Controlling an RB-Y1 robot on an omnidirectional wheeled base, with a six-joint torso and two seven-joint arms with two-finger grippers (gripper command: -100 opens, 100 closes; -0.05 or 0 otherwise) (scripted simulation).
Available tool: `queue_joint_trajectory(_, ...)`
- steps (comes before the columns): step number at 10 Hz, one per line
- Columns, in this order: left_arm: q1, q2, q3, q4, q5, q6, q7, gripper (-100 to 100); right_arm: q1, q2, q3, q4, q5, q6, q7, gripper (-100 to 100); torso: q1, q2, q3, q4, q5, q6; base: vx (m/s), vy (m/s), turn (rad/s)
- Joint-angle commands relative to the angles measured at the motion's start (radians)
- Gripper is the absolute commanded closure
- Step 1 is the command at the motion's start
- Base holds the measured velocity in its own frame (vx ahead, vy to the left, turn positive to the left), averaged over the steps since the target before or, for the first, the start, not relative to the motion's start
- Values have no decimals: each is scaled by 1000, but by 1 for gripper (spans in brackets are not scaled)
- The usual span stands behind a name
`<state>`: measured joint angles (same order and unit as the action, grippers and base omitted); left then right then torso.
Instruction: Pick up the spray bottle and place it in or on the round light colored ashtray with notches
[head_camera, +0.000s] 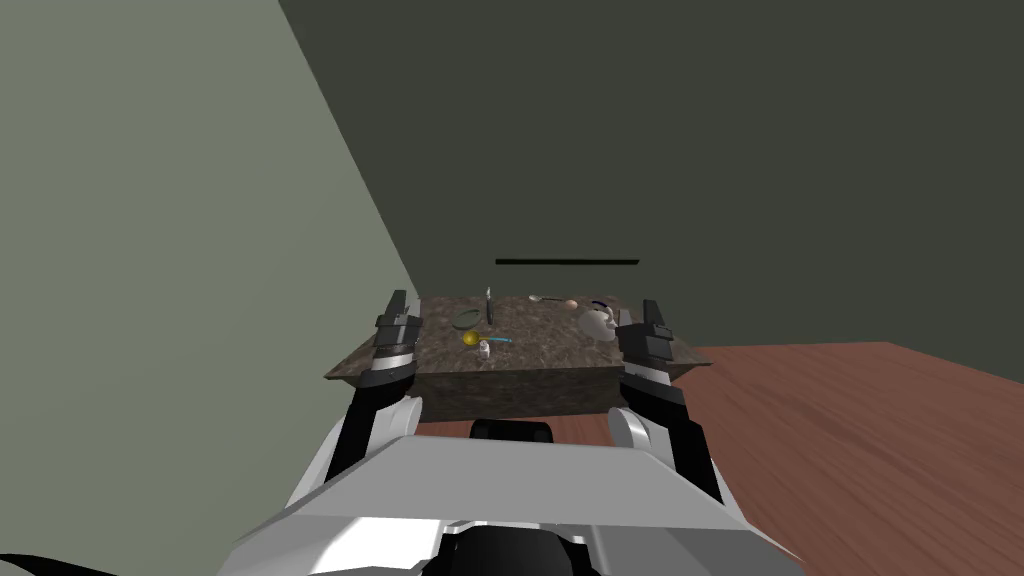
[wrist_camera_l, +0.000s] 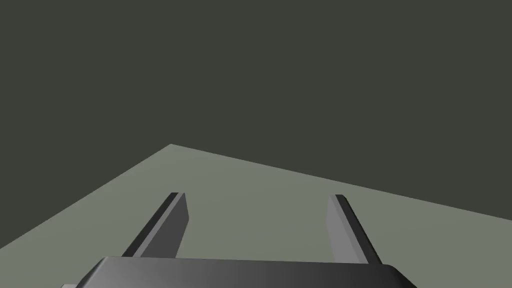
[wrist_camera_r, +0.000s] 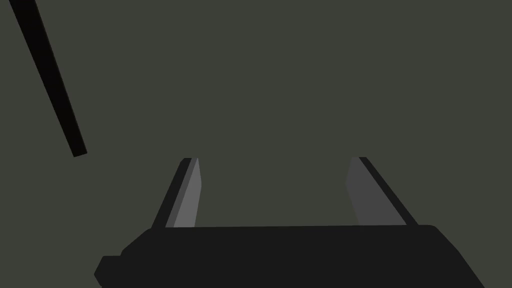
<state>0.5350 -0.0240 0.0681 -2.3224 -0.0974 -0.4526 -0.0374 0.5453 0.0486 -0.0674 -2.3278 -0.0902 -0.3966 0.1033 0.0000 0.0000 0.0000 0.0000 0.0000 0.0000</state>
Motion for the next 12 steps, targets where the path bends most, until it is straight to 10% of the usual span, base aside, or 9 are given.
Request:
queue_joint_trajectory(1,6,41,9,16,-1,12,0,-100,0,0,0,0,0,0,0,0,0,0,0,0,0,0,-39,-11,-77)
queue_joint_trajectory(12,83,356,109,210,-9,183,0,-100,0,0,0,0,0,0,0,0,-3,6,3,1,-1,0,-78,-48,-154)
